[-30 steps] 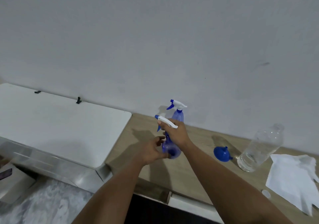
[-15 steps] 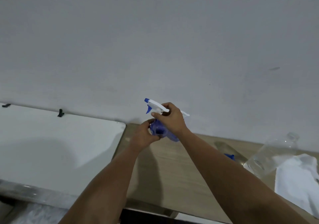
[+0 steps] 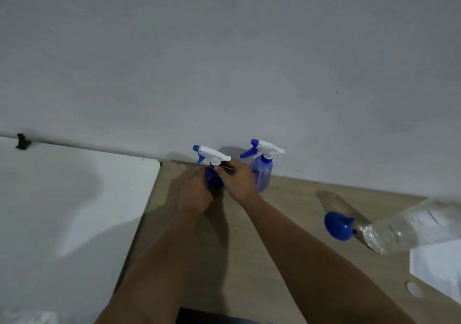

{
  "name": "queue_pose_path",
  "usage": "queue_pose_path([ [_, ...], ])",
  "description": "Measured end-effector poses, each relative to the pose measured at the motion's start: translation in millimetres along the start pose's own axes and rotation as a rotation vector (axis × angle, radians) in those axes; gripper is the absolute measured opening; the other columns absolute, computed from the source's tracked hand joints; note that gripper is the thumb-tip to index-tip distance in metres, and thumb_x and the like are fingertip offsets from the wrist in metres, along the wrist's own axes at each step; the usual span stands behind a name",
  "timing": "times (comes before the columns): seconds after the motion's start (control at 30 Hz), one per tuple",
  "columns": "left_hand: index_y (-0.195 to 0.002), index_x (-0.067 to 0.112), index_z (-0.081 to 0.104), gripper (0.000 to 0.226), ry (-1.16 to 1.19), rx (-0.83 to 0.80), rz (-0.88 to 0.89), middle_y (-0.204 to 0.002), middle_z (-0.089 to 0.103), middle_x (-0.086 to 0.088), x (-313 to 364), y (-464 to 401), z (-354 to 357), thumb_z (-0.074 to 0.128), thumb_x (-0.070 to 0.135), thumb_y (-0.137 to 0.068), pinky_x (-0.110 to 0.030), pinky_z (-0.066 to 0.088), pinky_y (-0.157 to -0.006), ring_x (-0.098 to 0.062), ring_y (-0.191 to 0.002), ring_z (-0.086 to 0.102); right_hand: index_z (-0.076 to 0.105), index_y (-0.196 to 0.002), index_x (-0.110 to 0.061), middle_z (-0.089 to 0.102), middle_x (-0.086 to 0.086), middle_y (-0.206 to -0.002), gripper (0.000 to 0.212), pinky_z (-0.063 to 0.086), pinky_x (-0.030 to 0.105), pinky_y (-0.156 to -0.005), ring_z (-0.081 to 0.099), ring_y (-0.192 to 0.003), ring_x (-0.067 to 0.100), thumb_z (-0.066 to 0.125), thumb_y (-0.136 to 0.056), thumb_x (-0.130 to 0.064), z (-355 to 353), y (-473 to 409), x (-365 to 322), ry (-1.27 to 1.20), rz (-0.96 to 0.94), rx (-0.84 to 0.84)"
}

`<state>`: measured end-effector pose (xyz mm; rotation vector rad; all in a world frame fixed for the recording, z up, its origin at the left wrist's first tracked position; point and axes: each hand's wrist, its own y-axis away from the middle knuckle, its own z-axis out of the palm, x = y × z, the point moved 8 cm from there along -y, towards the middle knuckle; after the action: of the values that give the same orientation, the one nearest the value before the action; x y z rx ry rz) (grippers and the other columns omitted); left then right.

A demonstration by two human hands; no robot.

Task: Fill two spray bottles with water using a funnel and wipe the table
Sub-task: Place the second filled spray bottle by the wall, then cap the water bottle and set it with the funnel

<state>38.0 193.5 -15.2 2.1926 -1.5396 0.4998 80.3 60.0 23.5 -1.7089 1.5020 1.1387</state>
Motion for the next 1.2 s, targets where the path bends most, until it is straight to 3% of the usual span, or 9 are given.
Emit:
queue_pose_path([
  [0.2,-0.135,0.023,0.057,0.042,0.053,0.078,0.062,-0.123,0.068,-0.004,1,-7,2,0.063,0.024,-0.093,-0.039,0.051,-0.097,-0.027,-0.110,0.065,0.055,-0.147,-0.018,0.069,0.007,-0.134,0.043,0.052,0.037,-0.108,0.064,-0.123,0.023,0.056,-0.104,-0.013,10,-1,10,0.030,0.024,-0.041],
  [0.33,-0.145,0.028,0.046,0.051,0.041,0.058,0.035,-0.132,0.064,-0.002,6,2,0,0.058,0.030,-0.095,-0.037,0.051,-0.096,-0.025,-0.113,0.064,0.053,-0.148,-0.013,0.066,0.010,-0.136,0.041,0.047,0.027,-0.103,0.062,-0.125,0.024,0.053,-0.107,-0.012,1,9,10,0.109,0.043,-0.073],
  [0.43,-0.140,0.027,0.049,0.055,0.048,0.118,0.014,-0.134,0.060,-0.003,12,21,-13,0.063,0.034,-0.088,-0.040,0.052,-0.095,-0.027,-0.118,0.061,0.060,-0.143,-0.013,0.068,0.010,-0.134,0.037,0.049,0.031,-0.108,0.063,-0.123,0.023,0.054,-0.107,-0.014,-18,37,11,0.149,0.036,-0.081],
  [0.53,-0.114,0.020,0.061,0.037,-0.019,0.169,0.056,-0.105,0.069,-0.005,27,57,-16,0.072,0.038,-0.083,-0.032,0.050,-0.079,-0.025,-0.094,0.066,0.073,-0.125,-0.009,0.074,0.012,-0.126,0.027,0.052,0.034,-0.101,0.068,-0.115,0.026,0.060,-0.102,-0.014,-49,74,18,0.185,0.024,-0.063],
  [0.6,-0.121,0.021,0.061,0.048,-0.014,0.154,0.020,-0.113,0.068,-0.007,39,86,-9,0.074,0.043,-0.081,-0.041,0.051,-0.085,-0.029,-0.103,0.063,0.077,-0.116,-0.012,0.076,0.010,-0.118,0.023,0.055,0.041,-0.099,0.070,-0.109,0.027,0.063,-0.098,-0.017,-76,98,32,0.200,0.045,-0.009],
  [0.73,-0.140,0.015,0.056,0.057,0.079,-0.007,0.033,-0.140,0.057,-0.009,102,135,16,0.072,0.034,-0.089,-0.033,0.041,-0.095,-0.027,-0.118,0.058,0.077,-0.117,-0.020,0.075,0.003,-0.118,0.026,0.055,0.038,-0.096,0.070,-0.108,0.023,0.063,-0.095,-0.024,-143,139,78,0.291,0.140,0.055],
  [0.83,-0.136,0.016,0.059,0.054,0.150,-0.061,0.110,-0.138,0.058,-0.005,162,154,38,0.073,0.035,-0.088,-0.033,0.041,-0.097,-0.027,-0.122,0.056,0.076,-0.116,-0.023,0.076,-0.002,-0.116,0.024,0.053,0.030,-0.091,0.070,-0.108,0.020,0.064,-0.095,-0.026,-209,172,113,0.346,0.256,0.122],
  [1.0,-0.132,0.022,0.059,0.063,0.305,-0.138,0.264,-0.131,0.060,0.001,266,165,91,0.079,0.041,-0.076,-0.036,0.050,-0.099,-0.021,-0.120,0.060,0.075,-0.103,-0.022,0.074,0.005,-0.104,0.018,0.057,0.038,-0.089,0.071,-0.099,0.028,0.059,-0.095,-0.027,-313,217,180,0.449,0.452,0.162],
  [1.2,-0.150,0.044,0.031,0.104,0.425,-0.265,0.382,-0.152,0.041,0.013,377,186,137,0.082,0.059,-0.061,-0.037,0.045,-0.108,-0.008,-0.137,0.044,0.055,-0.137,-0.018,0.056,0.010,-0.135,0.039,0.053,0.044,-0.100,0.059,-0.123,0.033,0.056,-0.099,-0.025,-396,246,261,0.605,0.627,0.167],
])
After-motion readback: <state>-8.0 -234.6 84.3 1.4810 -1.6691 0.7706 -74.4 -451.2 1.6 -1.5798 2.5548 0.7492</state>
